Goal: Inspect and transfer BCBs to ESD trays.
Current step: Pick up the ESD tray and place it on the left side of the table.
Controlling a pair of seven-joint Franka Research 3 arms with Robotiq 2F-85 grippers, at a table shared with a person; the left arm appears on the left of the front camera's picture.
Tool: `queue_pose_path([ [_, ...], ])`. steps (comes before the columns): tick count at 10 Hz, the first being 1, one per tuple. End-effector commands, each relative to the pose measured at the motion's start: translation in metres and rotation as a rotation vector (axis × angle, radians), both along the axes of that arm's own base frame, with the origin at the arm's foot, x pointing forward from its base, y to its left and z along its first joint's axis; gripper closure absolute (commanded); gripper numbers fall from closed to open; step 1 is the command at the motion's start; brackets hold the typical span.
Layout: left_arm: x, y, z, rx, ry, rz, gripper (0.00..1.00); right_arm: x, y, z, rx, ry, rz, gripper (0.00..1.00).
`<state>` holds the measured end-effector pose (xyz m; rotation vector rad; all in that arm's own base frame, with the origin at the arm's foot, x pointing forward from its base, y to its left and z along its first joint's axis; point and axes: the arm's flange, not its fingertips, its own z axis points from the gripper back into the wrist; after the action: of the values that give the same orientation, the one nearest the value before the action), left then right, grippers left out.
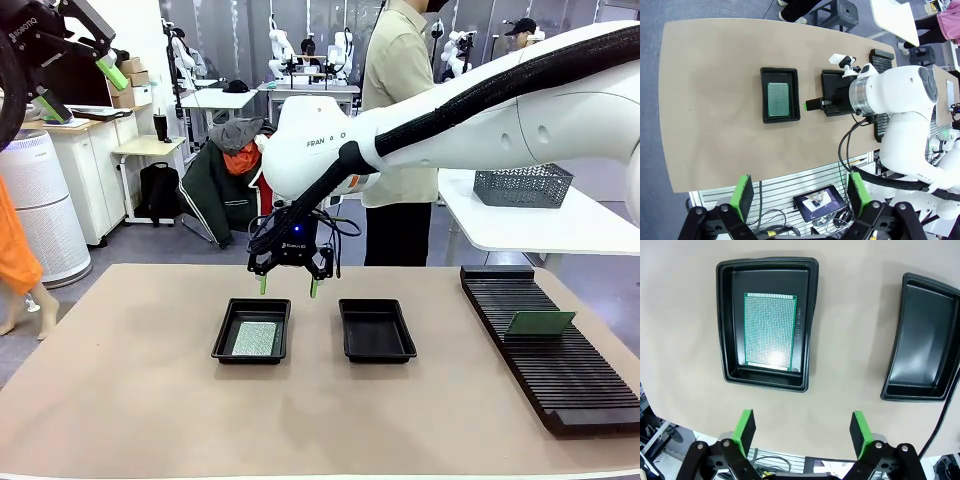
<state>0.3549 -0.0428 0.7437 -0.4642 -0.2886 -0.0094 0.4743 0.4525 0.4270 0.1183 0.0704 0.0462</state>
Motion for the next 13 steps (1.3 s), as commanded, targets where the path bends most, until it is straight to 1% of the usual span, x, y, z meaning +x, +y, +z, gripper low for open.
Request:
queue_pose_path([
  [1, -0.001, 0.001, -0.002, -0.009, 0.001, -0.004, 0.00, -0.002, -0.001, -0.001, 0.017, 0.006, 0.006, 0.00],
  [10, 0.000, 0.000, 0.000, 0.000, 0.000, 0.000, 0.00, 0.000, 0.000, 0.000, 0.000, 0.000, 0.000, 0.00],
  [11, 0.013, -0.006, -0.009, 0.013, 0.019, 0.007, 0.00, -0.004, -0.016, 0.009, 0.054, 0.001, -0.018, 0.00],
  [13, 0.028, -0.023, -0.031, 0.067, 0.046, 0.022, 0.00, -0.014, -0.052, 0.023, 0.169, -0.002, -0.028, 0.00],
])
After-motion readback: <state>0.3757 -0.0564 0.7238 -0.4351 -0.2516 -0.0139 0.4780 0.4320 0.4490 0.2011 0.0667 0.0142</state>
